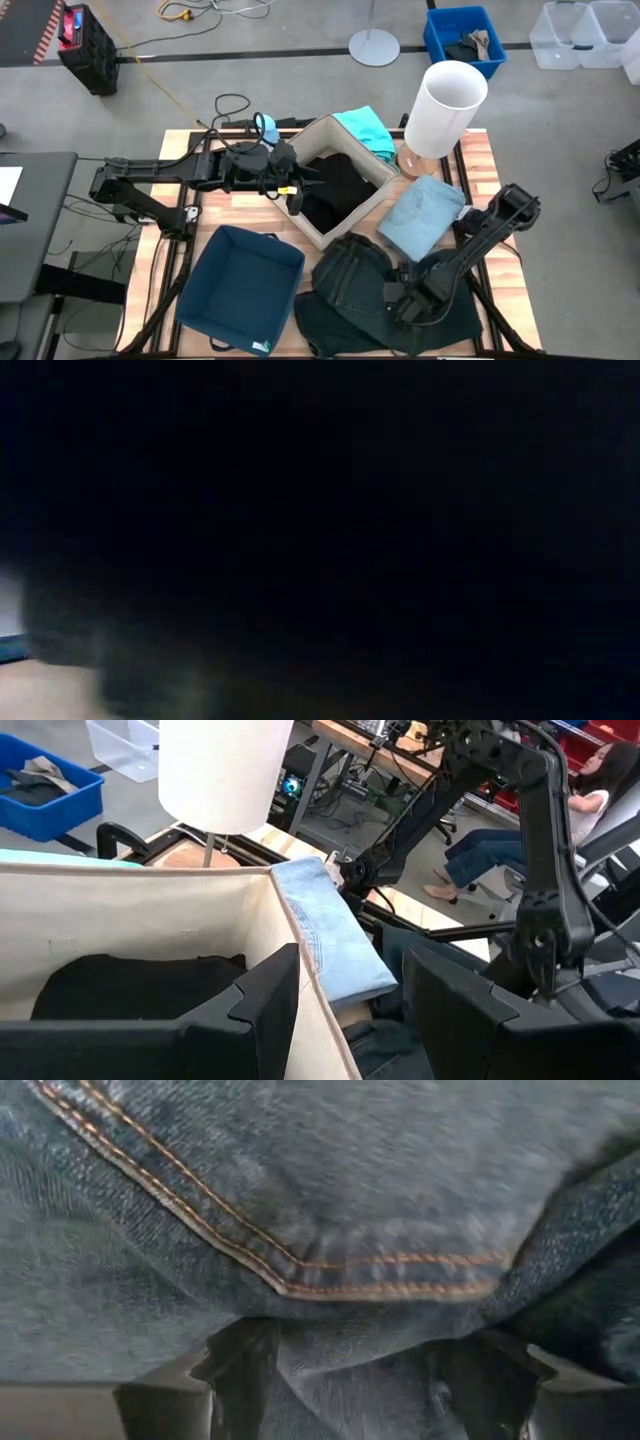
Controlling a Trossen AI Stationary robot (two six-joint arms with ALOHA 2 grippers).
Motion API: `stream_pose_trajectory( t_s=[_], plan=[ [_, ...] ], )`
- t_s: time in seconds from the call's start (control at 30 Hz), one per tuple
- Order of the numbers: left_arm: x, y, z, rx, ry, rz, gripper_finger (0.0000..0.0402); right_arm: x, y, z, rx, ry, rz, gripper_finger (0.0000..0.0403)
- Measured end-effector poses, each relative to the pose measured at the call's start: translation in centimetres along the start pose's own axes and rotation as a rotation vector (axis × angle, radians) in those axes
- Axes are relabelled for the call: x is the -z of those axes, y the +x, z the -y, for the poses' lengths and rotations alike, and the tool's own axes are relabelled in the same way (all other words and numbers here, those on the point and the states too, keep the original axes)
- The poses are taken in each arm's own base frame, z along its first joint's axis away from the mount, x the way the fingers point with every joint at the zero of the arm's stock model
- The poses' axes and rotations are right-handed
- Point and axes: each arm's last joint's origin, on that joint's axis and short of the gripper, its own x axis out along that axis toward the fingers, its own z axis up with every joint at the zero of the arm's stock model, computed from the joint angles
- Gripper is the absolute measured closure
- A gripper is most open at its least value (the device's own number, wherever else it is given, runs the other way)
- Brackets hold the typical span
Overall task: Sort clothes
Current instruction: Put the blue pants into the white laundry organizer
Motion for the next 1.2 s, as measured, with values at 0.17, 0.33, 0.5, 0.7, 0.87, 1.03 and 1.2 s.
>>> stream_pose_trajectory(
  t_s=[0.17, 0.33, 0.5, 0.7, 0.87, 1.03, 1.2],
  plan=[
    [0.0, 0.0, 0.0, 0.0, -0.001, -0.001, 0.0228, -0.6, 1.0, -0.1, -0.014, -0.041, 0.007, 0.0121],
    [0.0, 0.0, 0.0, 0.001, -0.013, -0.002, 0.0228, -1.2, 1.7, 0.1, -0.018, -0.027, 0.011, 0.0121],
    [0.1, 0.0, 0.0, -0.003, -0.025, -0.01, 0.0228, -1.9, 2.3, 0.6, -0.036, 0.003, -0.006, 0.0122],
    [0.3, 0.0, -0.1, -0.011, -0.009, -0.027, 0.0228, -2.8, 3.1, 1.2, -0.065, 0.041, -0.024, 0.0162],
    [0.3, 0.0, -0.1, -0.014, -0.009, -0.034, 0.0228, -3.2, 3.4, 1.5, -0.077, 0.068, -0.03, 0.0258],
    [0.4, 0.0, -0.1, 0.005, -0.011, -0.043, 0.0228, -3.5, 3.4, 1.9, -0.093, 0.086, -0.042, 0.037],
    [0.4, 0.0, -0.1, 0.006, -0.012, -0.044, 0.0228, -3.4, 2.9, 1.9, -0.11, 0.175, -0.048, 0.0395]
  ],
)
